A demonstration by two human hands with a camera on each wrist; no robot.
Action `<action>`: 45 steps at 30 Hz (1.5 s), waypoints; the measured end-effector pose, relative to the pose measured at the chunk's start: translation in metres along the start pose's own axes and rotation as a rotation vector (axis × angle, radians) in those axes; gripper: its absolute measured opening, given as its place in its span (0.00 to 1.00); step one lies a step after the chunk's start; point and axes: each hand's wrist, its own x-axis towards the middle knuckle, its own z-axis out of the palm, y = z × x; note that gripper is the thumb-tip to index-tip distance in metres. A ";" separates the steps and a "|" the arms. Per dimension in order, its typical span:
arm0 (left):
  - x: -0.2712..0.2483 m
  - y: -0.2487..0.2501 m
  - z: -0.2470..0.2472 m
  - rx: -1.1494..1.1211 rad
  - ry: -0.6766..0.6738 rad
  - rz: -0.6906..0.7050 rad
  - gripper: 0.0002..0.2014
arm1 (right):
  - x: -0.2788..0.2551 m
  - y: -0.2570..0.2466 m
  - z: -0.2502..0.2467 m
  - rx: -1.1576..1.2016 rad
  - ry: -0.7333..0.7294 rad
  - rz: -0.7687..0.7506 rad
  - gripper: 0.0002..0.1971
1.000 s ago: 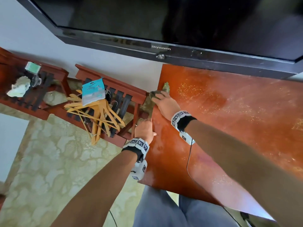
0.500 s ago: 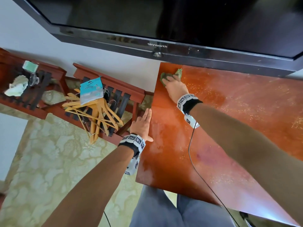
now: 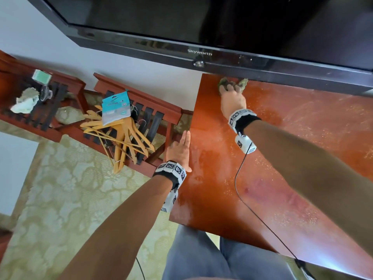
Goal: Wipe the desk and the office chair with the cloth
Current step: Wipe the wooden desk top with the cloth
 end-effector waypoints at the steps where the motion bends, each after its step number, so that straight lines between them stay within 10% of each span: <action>1: 0.000 0.001 -0.001 0.006 -0.001 0.001 0.76 | -0.012 -0.005 0.005 0.005 -0.025 -0.016 0.32; 10: 0.000 -0.008 -0.003 -0.004 -0.043 0.022 0.75 | -0.137 -0.040 0.061 -0.107 -0.151 -0.308 0.44; 23: -0.001 0.000 -0.027 0.166 -0.067 0.181 0.81 | -0.258 -0.005 0.091 -0.117 -0.232 -0.613 0.31; 32: 0.018 0.009 -0.027 0.168 -0.028 0.247 0.77 | -0.226 0.019 0.087 -0.053 -0.283 -0.686 0.32; 45: 0.025 0.010 -0.021 0.140 -0.027 0.218 0.78 | -0.051 0.078 0.007 0.006 -0.064 -0.186 0.27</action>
